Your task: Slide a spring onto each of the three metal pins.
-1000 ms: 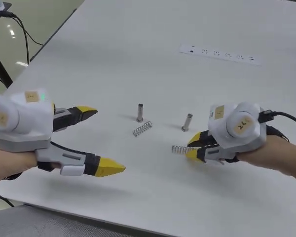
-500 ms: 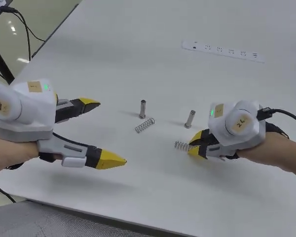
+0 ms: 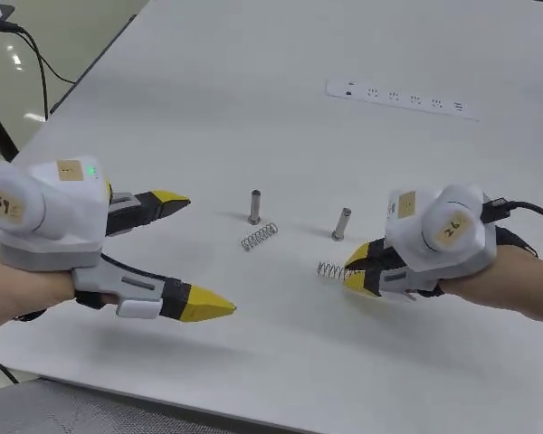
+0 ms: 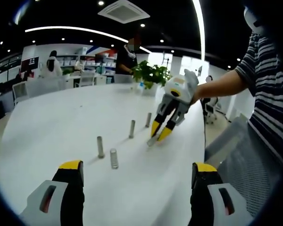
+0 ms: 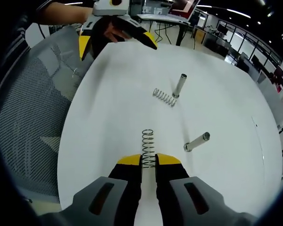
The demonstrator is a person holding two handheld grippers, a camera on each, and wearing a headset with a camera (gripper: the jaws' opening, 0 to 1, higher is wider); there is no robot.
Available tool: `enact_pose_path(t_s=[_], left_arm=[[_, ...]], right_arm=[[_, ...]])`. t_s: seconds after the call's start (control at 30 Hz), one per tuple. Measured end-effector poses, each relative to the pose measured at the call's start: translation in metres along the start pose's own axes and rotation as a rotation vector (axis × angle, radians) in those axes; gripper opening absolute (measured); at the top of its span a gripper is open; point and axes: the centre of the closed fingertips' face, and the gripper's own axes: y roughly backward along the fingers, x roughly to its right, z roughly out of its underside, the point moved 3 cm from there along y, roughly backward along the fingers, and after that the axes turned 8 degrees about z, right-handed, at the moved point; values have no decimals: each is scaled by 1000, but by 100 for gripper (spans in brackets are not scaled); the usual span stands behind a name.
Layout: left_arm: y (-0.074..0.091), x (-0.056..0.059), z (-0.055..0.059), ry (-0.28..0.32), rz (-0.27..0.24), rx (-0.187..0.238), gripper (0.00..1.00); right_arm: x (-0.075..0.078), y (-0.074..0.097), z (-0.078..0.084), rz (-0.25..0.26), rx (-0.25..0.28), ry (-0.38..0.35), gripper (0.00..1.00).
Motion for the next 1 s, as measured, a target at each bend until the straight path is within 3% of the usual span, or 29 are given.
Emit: enact_pose_path(t_s=[0.37, 0.67, 1.0], left_arm=[[-16, 9, -13, -18, 50, -2, 88], [-40, 15, -24, -45, 97, 9, 85], [-77, 31, -39, -81, 190, 37, 60]], right_arm=[[5, 33, -20, 12, 34, 55, 8], [1, 45, -31, 9, 49, 54, 8], [-13, 46, -35, -10, 55, 60, 8]])
